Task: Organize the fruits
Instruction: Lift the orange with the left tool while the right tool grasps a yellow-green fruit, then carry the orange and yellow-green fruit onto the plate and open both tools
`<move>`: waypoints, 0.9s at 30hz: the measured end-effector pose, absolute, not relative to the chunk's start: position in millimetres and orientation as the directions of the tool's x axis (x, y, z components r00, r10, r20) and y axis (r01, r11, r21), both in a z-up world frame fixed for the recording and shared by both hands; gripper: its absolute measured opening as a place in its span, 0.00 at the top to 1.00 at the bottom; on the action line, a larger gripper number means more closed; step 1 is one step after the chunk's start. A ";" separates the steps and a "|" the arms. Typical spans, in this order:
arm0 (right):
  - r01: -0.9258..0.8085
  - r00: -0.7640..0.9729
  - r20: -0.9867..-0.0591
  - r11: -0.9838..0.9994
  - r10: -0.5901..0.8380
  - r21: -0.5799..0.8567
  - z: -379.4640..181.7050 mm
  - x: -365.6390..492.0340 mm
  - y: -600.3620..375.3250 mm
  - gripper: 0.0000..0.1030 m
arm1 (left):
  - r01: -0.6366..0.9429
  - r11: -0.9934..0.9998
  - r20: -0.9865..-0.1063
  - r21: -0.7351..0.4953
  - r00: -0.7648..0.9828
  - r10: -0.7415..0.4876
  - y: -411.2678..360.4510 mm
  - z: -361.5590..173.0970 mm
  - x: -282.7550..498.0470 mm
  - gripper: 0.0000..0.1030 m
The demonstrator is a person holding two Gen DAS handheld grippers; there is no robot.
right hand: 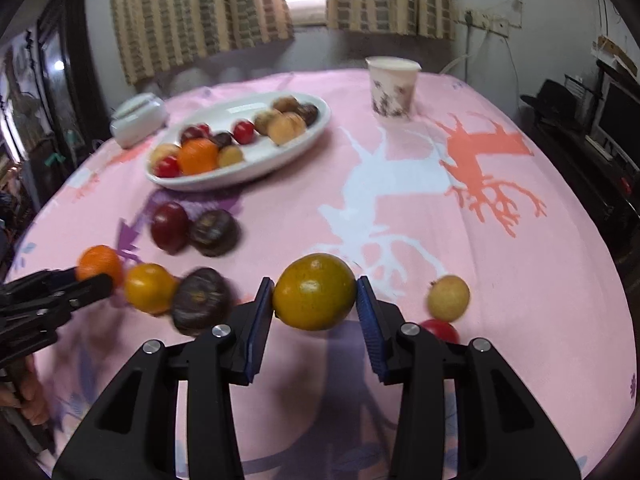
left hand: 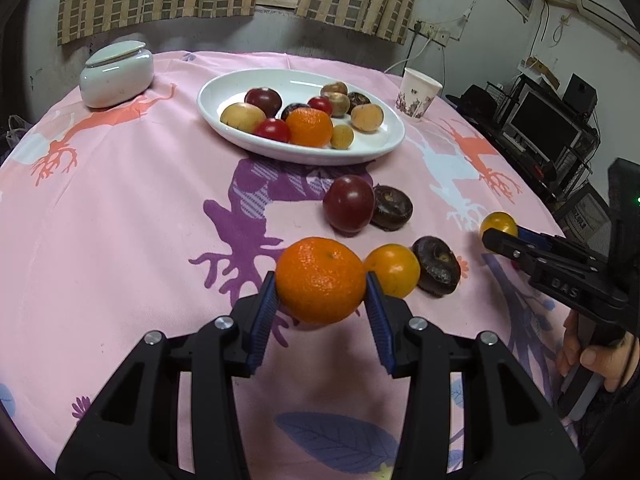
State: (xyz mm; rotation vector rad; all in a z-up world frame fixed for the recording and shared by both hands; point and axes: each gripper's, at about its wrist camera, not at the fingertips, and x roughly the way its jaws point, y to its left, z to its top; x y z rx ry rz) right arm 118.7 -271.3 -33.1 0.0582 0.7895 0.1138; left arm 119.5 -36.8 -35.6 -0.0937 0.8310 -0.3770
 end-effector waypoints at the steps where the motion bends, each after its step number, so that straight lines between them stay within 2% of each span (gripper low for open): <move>1: -0.098 0.713 -0.687 0.990 0.140 0.100 -27.2 114.5 -267.6 0.59 | 0.287 0.929 -0.697 -0.234 0.617 -0.366 -35.2 -34.1 119.3 0.57; 8: -0.177 0.736 -0.645 0.978 0.206 0.111 -14.2 100.3 -248.1 0.59 | 0.284 0.926 -0.696 -0.248 0.613 -0.374 -33.3 -34.5 121.0 0.57; 16: -0.187 0.727 -0.652 0.976 0.217 0.115 -3.9 114.0 -238.3 0.59 | 0.272 0.918 -0.698 -0.289 0.596 -0.397 -28.0 -23.9 125.7 0.57; 23: -0.263 0.753 -0.613 0.963 0.240 0.053 21.4 158.5 -217.4 0.59 | 0.271 0.936 -0.681 -0.223 0.644 -0.348 -21.5 16.6 159.9 0.57; 27: -0.247 0.744 -0.633 0.968 0.212 0.033 14.5 194.8 -203.4 0.59 | 0.246 0.951 -0.664 -0.186 0.683 -0.306 -22.0 30.4 204.3 0.57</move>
